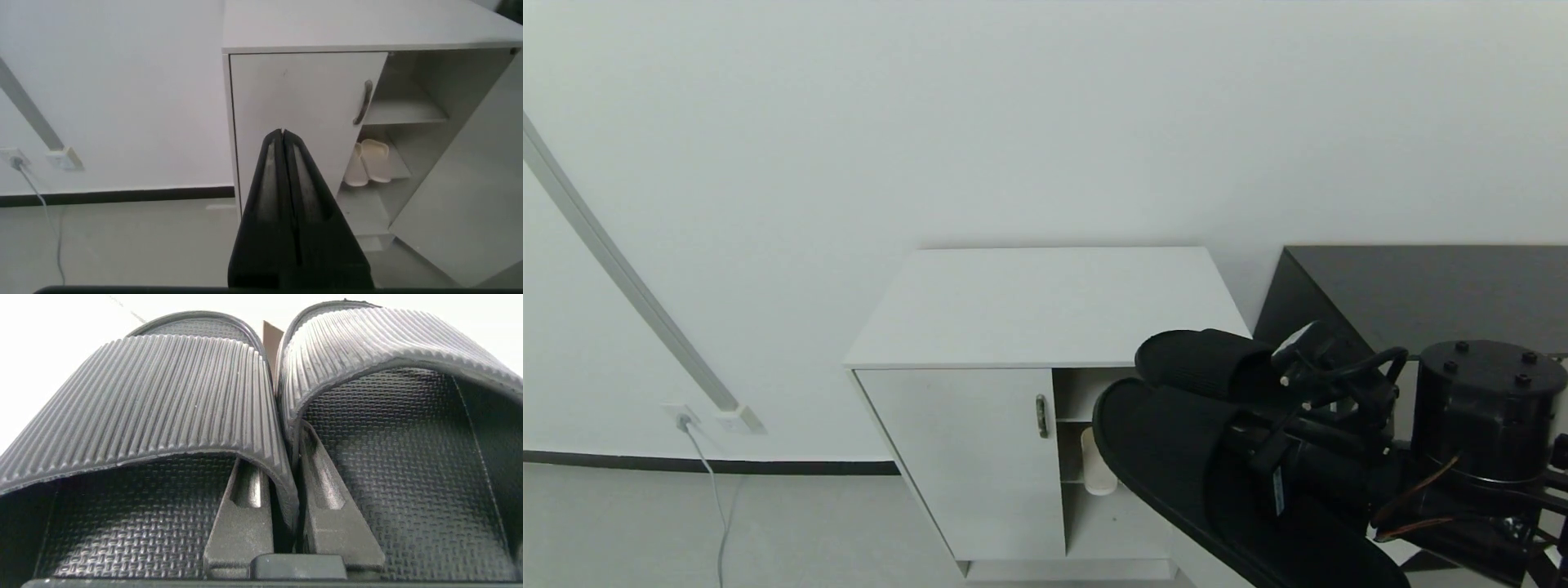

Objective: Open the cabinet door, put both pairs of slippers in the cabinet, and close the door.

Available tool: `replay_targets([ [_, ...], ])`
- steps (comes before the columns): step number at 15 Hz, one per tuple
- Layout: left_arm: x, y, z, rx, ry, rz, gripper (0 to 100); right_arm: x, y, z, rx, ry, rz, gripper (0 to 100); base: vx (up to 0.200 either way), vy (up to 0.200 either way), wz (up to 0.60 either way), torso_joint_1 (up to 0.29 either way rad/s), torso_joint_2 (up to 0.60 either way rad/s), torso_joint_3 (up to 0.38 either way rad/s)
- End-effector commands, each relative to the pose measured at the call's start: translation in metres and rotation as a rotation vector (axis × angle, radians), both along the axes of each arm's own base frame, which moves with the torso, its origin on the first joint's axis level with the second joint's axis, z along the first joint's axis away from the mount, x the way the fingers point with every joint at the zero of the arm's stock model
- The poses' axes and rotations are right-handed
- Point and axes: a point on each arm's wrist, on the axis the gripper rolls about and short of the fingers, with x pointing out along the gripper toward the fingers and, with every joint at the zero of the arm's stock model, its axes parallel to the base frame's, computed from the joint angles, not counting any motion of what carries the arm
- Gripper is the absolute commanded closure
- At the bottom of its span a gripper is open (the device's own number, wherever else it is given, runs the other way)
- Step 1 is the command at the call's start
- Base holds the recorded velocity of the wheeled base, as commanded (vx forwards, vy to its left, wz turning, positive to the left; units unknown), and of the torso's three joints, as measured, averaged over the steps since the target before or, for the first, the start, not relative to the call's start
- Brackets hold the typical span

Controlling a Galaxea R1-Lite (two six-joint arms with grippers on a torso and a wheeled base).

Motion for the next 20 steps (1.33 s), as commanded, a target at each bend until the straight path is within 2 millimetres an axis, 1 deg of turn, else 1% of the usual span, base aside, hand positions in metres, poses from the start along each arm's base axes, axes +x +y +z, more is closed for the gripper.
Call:
replay_targets([
  [1, 0.0001, 0.0, 0.0001, 0.0, 0.001, 0.001, 100, 0.0004, -0.0013, -0.0012, -0.004, 0.003, -0.006, 100, 0.0, 0.0, 0.0, 0.0, 0.0, 0.0],
  [14, 0.0001, 0.0, 0.0001, -0.002, 0.001, 0.002, 100, -0.0003, -0.0017, -0.0058, -0.015, 0.018, 0.0, 100, 0.0, 0.0, 0.0, 0.0, 0.0, 0.0],
  [20, 0.0001, 0.0, -0.0001, -0.002, 0.002, 0.001, 100, -0.0005, -0.0018, -0.0077, -0.02, 0.023, 0.001, 100, 0.0, 0.0, 0.0, -0.147, 0.34, 0.191],
])
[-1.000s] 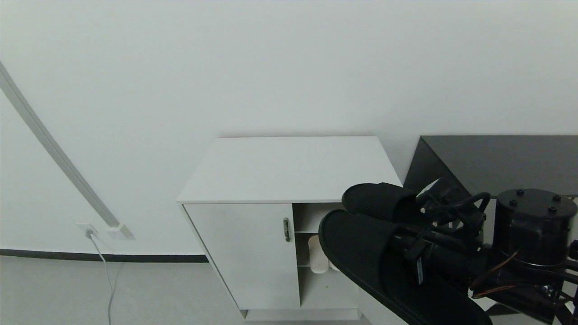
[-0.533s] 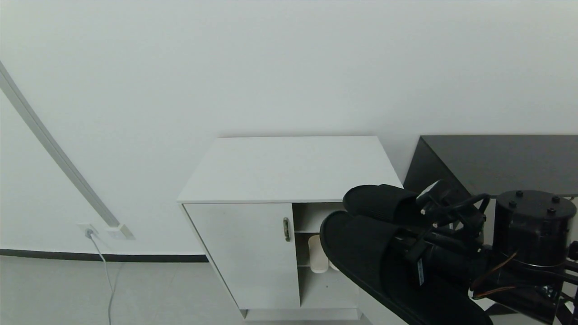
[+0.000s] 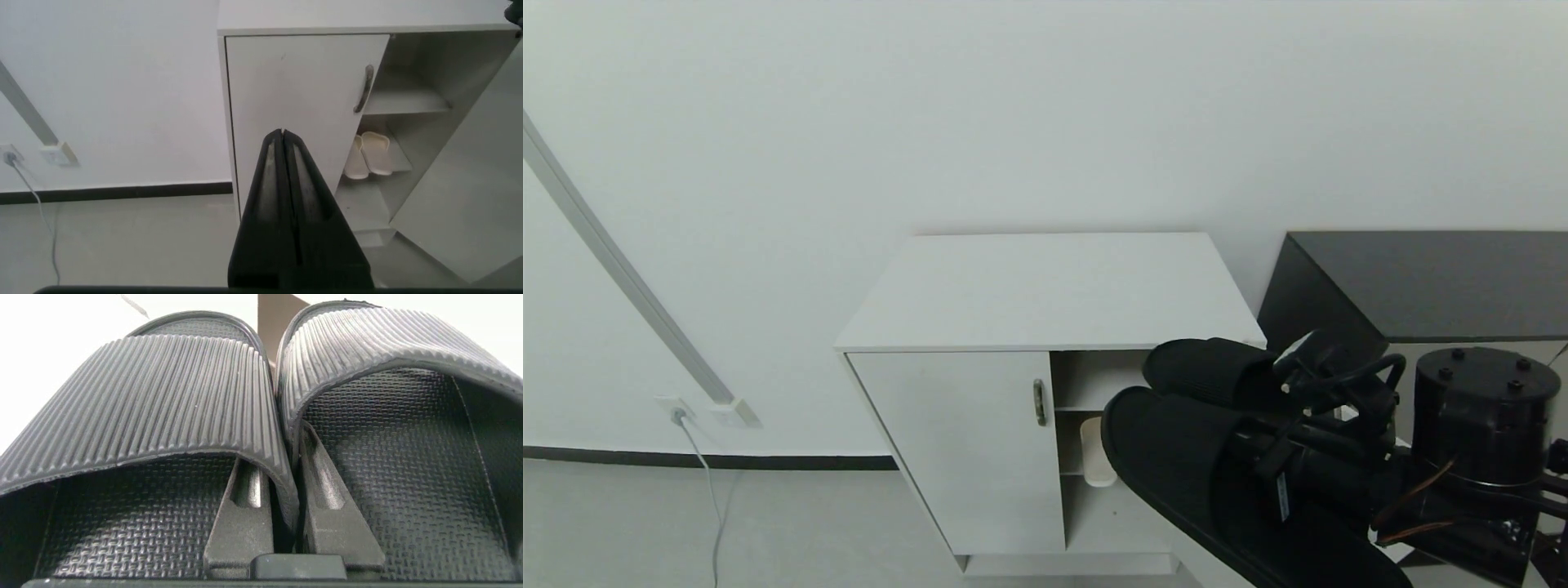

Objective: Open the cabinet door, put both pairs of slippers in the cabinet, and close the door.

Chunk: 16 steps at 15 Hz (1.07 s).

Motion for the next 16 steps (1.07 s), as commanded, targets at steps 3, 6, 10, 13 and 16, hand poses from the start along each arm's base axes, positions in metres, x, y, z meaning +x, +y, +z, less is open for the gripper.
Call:
replay_targets([
  [3, 0.0001, 0.0, 0.0001, -0.001, 0.001, 0.0, 100, 0.0003, 0.0008, -0.0015, -0.004, 0.004, 0.002, 100, 0.0, 0.0, 0.0, -0.167, 0.38, 0.211],
  [6, 0.0001, 0.0, 0.0001, -0.001, 0.001, 0.0, 100, -0.0004, 0.0003, -0.003, -0.009, 0.008, 0.003, 100, 0.0, 0.0, 0.0, -0.211, 0.49, 0.277],
  [10, 0.0001, 0.0, 0.0001, -0.001, 0.001, 0.0, 100, -0.0004, 0.0003, -0.003, -0.01, 0.007, 0.004, 100, 0.0, 0.0, 0.0, -0.228, 0.57, 0.325],
  [13, 0.0001, 0.0, 0.0001, -0.001, 0.001, 0.002, 100, -0.001, 0.0003, -0.0037, -0.013, 0.008, 0.006, 100, 0.0, 0.0, 0.0, -0.212, 0.53, 0.315],
  [16, 0.0001, 0.0, 0.0001, -0.001, 0.001, 0.002, 100, -0.0014, 0.0004, -0.0041, -0.014, 0.009, 0.007, 100, 0.0, 0.0, 0.0, -0.193, 0.52, 0.325],
])
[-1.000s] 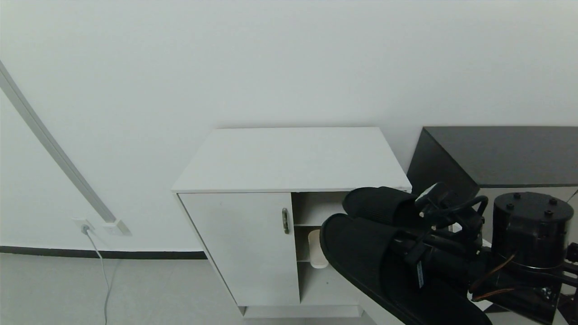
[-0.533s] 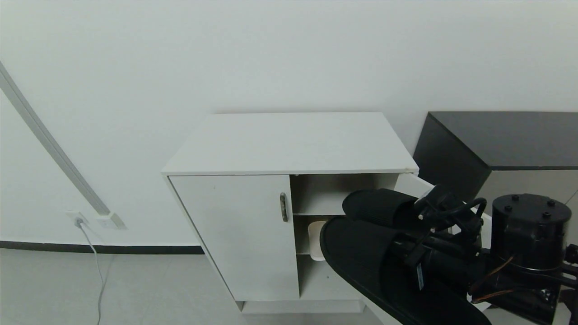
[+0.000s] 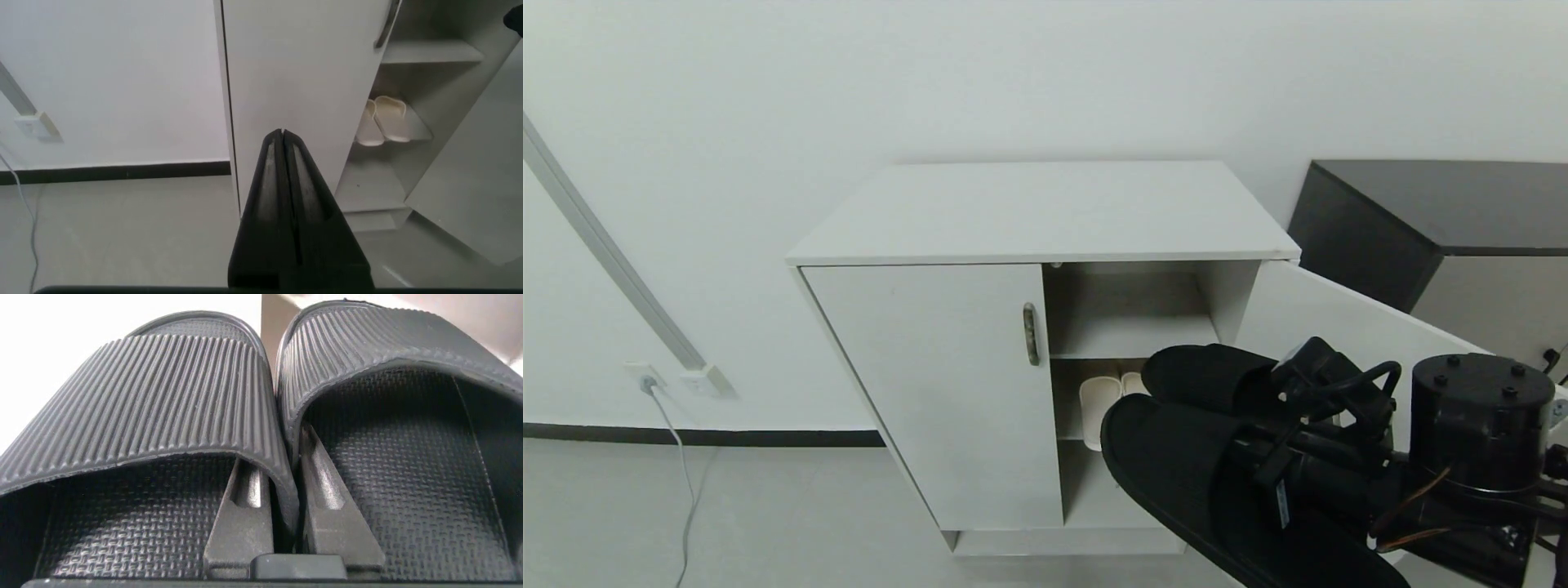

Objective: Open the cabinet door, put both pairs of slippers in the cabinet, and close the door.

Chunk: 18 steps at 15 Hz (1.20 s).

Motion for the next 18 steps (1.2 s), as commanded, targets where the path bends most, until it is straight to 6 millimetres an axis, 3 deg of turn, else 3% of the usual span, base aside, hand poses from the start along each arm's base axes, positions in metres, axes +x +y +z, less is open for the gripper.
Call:
replay_targets([
  [1, 0.0001, 0.0, -0.0001, 0.0, 0.003, 0.0, 100, 0.0001, 0.0002, -0.0012, -0.003, 0.003, 0.0, 100, 0.0, 0.0, 0.0, -0.163, 0.51, 0.32],
  [11, 0.0001, 0.0, -0.0001, -0.002, 0.003, 0.0, 100, -0.002, 0.0019, -0.0019, -0.005, 0.005, 0.01, 100, 0.0, 0.0, 0.0, -0.14, 0.47, 0.337],
  [18, 0.0001, 0.0, 0.0, -0.002, 0.001, 0.0, 100, -0.0018, 0.0031, -0.0042, -0.013, 0.011, 0.012, 100, 0.0, 0.0, 0.0, -0.04, 0.44, 0.391],
])
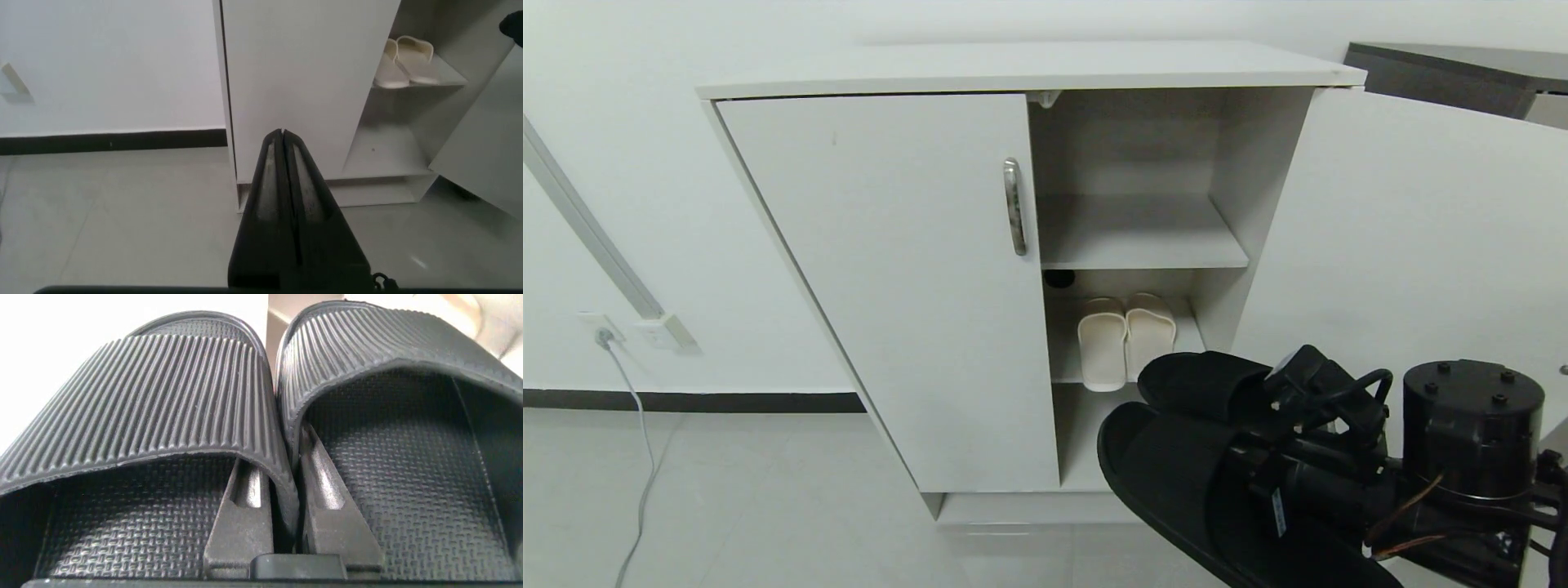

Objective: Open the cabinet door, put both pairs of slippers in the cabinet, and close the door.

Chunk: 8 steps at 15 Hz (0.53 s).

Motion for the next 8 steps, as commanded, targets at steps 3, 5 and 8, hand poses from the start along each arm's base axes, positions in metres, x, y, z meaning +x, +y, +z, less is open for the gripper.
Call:
replay_targets([
  [3, 0.0001, 0.0, 0.0, 0.0, 0.002, 0.0, 100, -0.0003, 0.0004, -0.0004, -0.001, 0.001, 0.002, 100, 0.0, 0.0, 0.0, 0.004, 0.14, 0.12],
  [5, 0.0001, 0.0, 0.0, 0.0, 0.002, 0.0, 100, -0.0005, 0.0007, -0.0003, 0.0, 0.0, 0.004, 100, 0.0, 0.0, 0.0, 0.0, 0.0, 0.0],
  [8, 0.0001, 0.0, -0.0002, 0.0, 0.003, 0.0, 100, -0.0009, 0.0014, -0.0008, -0.002, 0.002, 0.007, 100, 0.0, 0.0, 0.0, 0.0, 0.0, 0.0],
])
